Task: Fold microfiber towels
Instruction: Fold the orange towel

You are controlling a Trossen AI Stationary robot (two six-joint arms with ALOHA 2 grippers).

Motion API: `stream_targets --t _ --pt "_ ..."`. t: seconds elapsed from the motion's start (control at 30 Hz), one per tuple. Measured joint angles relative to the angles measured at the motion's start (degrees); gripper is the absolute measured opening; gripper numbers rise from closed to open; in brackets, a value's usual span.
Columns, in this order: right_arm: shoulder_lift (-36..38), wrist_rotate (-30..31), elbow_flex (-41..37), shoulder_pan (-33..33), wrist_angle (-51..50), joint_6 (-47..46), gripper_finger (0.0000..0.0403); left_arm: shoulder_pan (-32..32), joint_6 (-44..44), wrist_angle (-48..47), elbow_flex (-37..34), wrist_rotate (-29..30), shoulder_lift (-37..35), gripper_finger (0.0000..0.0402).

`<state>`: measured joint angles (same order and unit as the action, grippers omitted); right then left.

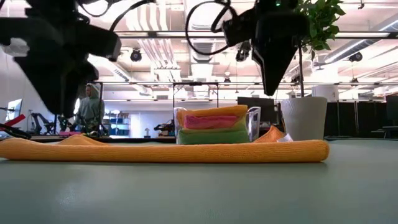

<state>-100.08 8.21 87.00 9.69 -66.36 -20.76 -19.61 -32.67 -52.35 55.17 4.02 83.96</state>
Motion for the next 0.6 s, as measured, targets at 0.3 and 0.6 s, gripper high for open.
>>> stream_targets --t 0.3,0.6 --pt "7.7 -5.7 -15.6 0.0 24.1 -2.7 0.0105 -0.7 -1.6 9.8 -6.8 -1.9 -0.2 0.0162" --pt "4.6 -6.1 -22.0 -2.6 30.0 -5.7 0.0016 -0.7 -3.1 15.0 -11.4 -3.8 -0.3 0.0162"
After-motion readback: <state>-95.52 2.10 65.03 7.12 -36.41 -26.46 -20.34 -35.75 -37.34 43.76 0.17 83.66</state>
